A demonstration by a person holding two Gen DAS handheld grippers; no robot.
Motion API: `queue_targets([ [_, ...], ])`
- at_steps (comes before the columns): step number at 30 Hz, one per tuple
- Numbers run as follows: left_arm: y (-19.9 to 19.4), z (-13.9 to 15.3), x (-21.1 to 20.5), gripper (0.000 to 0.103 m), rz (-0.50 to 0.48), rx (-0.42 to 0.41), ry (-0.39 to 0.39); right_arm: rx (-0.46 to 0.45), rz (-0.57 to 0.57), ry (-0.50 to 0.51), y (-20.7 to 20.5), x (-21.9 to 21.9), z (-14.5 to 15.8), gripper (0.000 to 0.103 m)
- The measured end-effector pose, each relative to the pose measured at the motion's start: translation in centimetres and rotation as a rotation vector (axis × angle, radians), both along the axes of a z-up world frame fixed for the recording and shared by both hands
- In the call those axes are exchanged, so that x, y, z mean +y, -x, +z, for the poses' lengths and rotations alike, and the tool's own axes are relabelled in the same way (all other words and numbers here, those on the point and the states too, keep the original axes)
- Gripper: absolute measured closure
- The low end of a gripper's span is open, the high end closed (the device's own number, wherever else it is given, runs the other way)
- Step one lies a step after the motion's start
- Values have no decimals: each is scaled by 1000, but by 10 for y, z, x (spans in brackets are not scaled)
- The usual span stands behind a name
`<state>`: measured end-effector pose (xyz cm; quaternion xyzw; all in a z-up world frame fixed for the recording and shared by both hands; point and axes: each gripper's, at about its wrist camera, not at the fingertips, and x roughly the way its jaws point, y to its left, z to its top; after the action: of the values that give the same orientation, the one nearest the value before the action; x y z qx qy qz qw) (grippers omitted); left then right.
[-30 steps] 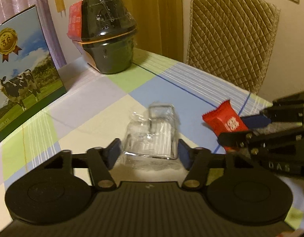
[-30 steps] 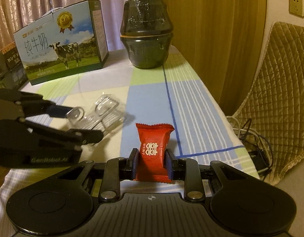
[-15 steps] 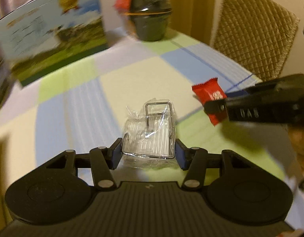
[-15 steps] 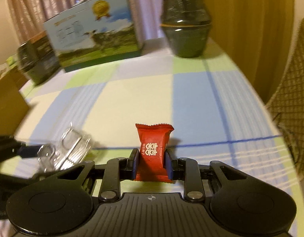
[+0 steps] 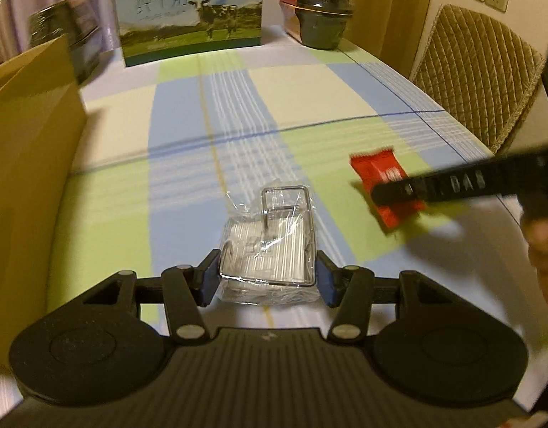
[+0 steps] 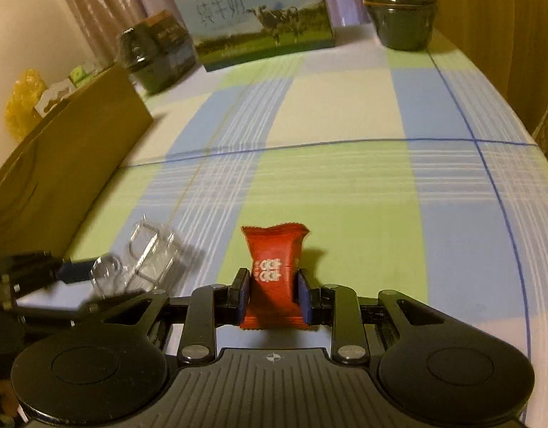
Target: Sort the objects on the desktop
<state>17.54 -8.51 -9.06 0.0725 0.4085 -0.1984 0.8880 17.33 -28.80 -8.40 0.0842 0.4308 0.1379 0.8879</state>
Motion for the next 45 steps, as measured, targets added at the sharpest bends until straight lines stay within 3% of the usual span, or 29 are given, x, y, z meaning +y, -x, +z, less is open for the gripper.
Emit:
queue_targets([
  [2,10,-1,3,53,-2,-16,3,-29,-1,54,13,7,1,60],
  [3,14,-1,4,53,-3,-21,5,-41,-8,75,19,9,0,40],
  [4,17,-2,5,52,-7,-25,6,-54,-20,90,24,10,0,34],
  [10,23,-4,8,45,-17,-60,13,-86,28,167,35,18,-2,33],
  [15,23,-4,13,34,-33,-76,30,-124,201,281,31,24,3,30],
  [20,25,-3,13,31,-56,-96,34,-191,423,433,28,32,7,27],
  [23,26,-3,10,29,-75,-105,31,-207,479,490,22,31,6,24],
  [30,21,-11,7,29,-67,-96,26,-98,326,333,14,28,-6,22],
  [31,20,-13,5,30,-72,-96,14,-95,315,328,16,29,-7,22],
  [33,21,-17,3,44,-82,-100,-10,-96,290,322,18,31,-8,22],
  [36,23,-19,3,49,-92,-105,-21,-96,226,283,18,28,-7,22],
  [45,23,-9,15,54,-23,-106,19,-129,-2,226,16,28,-10,22],
])
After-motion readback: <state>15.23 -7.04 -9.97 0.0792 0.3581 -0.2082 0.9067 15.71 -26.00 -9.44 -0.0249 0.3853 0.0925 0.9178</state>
